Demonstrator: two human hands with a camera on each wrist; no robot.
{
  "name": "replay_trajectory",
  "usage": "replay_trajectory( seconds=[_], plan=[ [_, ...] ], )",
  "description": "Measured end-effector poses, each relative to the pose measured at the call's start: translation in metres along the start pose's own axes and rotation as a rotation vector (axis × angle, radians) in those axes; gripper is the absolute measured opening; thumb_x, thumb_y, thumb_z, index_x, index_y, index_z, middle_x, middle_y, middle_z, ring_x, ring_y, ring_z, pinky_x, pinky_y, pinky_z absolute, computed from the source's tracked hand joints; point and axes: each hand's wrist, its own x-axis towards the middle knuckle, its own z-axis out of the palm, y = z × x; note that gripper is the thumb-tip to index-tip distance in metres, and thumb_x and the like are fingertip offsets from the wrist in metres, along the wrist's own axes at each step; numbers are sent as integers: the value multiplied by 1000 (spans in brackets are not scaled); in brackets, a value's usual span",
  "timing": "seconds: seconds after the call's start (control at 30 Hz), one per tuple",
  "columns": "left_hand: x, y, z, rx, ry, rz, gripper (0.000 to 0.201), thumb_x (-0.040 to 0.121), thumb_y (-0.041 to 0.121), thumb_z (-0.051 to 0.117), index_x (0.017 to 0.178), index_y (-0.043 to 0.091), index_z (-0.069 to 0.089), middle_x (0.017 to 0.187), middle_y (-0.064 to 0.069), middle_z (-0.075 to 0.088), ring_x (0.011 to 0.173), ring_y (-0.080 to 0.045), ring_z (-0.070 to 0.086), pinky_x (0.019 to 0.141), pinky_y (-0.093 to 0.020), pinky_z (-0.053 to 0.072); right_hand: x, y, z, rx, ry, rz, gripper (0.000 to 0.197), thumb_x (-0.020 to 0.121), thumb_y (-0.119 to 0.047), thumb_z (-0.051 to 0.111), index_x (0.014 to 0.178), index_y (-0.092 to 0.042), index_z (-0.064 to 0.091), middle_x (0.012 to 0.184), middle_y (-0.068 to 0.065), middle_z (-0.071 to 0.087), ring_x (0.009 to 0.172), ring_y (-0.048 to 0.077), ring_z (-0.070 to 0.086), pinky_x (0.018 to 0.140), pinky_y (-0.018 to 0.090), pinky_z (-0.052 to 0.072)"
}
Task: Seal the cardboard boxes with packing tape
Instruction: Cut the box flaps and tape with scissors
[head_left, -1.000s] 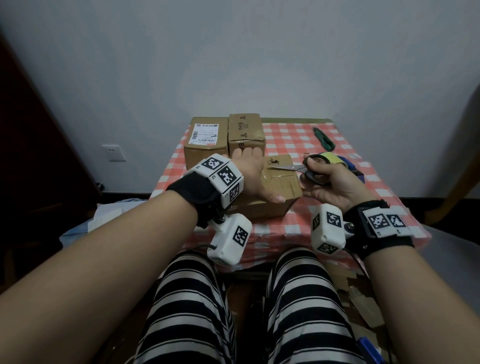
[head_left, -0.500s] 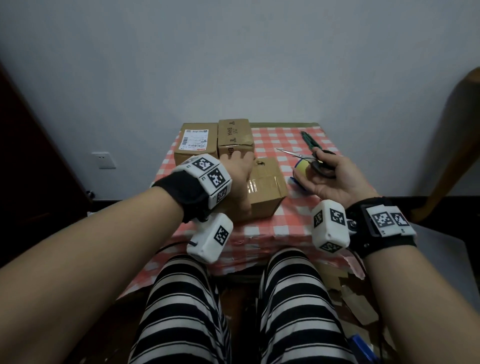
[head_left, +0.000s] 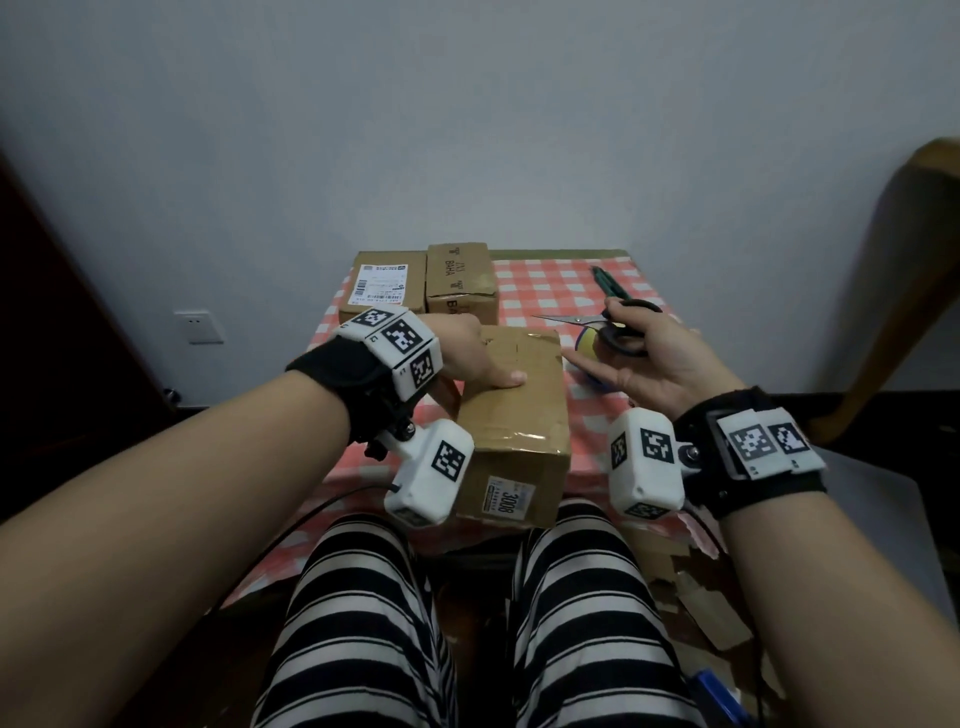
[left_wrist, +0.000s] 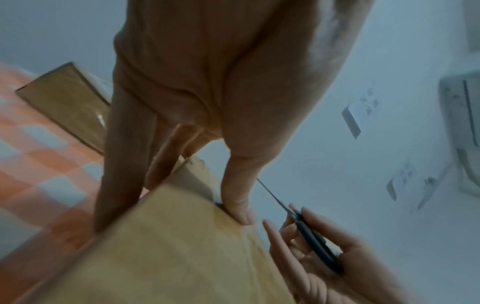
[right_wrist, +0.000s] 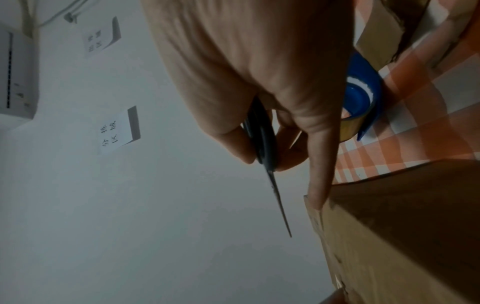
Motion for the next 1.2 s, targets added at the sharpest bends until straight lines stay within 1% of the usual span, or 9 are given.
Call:
replay_trajectory(
  seconds=[0.13,0.2,0.43,0.6,0.83,0.93,1.03,1.13,1.2],
  plan=[
    [-1,-7,-3,-127,-36,8,97,71,34,81,147,30,21,140,-12,44,100,-37,64,81,-50,57,0,3,9,-129,20,-37,4,94,0,57,96,-4,57,90,13,55,79,21,59,66,41,62],
    [0,-12,-4,-224,-80,30,96,73,26,80,147,37,21,142,-10,41,95,-38,67,77,-51,58,2,6,11,-217,16,-55,10,93,3,57,102,-1,56,98,17,57,83,25,65,64,36,62],
    [5,-19,-1,-327,-135,41,90,73,20,80,144,36,27,121,-12,52,89,-38,70,77,-49,59,2,10,20,-401,15,-103,7,91,6,59,87,1,55,90,17,59,66,21,67,60,28,61],
    [6,-19,-2,-345,-157,32,93,73,17,80,144,36,24,117,-13,54,90,-39,69,79,-52,58,4,13,31,-454,16,-50,7,90,7,59,95,4,54,92,21,56,63,25,67,50,23,55],
    [10,-20,-1,-387,-176,18,100,66,16,83,143,40,25,124,-16,52,90,-41,69,80,-55,56,4,15,39,-557,68,-64,13,90,2,62,99,1,53,111,25,57,79,31,66,39,19,48],
    [12,-20,-2,-390,-189,16,97,69,15,82,143,40,24,122,-16,54,91,-41,69,80,-55,56,6,17,42,-595,98,-81,32,88,-1,66,116,2,52,121,25,57,94,35,68,43,20,50],
    [14,-20,-2,-387,-199,9,100,64,16,83,142,39,25,122,-16,54,91,-42,69,79,-56,56,7,20,44,-629,121,-111,31,88,-3,67,115,0,53,119,24,57,98,35,67,47,23,55],
    [15,-19,-3,-377,-208,5,99,65,16,84,142,39,25,123,-18,53,93,-43,68,81,-57,55,7,23,43,-686,143,-162,26,88,-6,67,112,-3,57,113,19,61,96,28,66,59,26,60],
    [16,-18,-4,-358,-212,2,103,59,18,85,140,39,26,123,-17,52,93,-43,68,81,-56,55,8,25,43,-745,161,-192,24,88,-10,68,110,-6,58,103,11,62,86,20,63,56,20,55]
  ],
)
